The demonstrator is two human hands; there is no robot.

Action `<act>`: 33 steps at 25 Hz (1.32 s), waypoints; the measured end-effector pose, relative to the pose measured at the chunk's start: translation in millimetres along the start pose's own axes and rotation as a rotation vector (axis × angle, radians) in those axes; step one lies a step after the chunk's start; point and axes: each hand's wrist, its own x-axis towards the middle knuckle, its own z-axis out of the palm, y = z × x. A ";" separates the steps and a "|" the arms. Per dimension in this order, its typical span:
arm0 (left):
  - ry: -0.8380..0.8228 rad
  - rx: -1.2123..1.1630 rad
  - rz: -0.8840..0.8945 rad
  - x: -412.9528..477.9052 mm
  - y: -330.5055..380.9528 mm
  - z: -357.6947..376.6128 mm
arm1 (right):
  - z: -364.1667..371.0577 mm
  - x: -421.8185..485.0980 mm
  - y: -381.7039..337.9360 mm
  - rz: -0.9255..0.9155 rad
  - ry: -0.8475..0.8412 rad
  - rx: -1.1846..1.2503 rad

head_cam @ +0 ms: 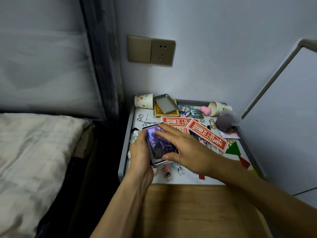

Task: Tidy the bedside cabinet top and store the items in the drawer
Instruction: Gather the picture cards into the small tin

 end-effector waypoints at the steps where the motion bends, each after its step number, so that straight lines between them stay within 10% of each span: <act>1: 0.009 0.000 0.005 0.3 0.0 -0.7 | 1.6 -0.3 -1.1 -0.011 0.009 -0.004; 33: -0.006 0.039 -0.036 20.8 9.1 -21.8 | 8.6 29.2 4.6 -0.025 -0.088 0.174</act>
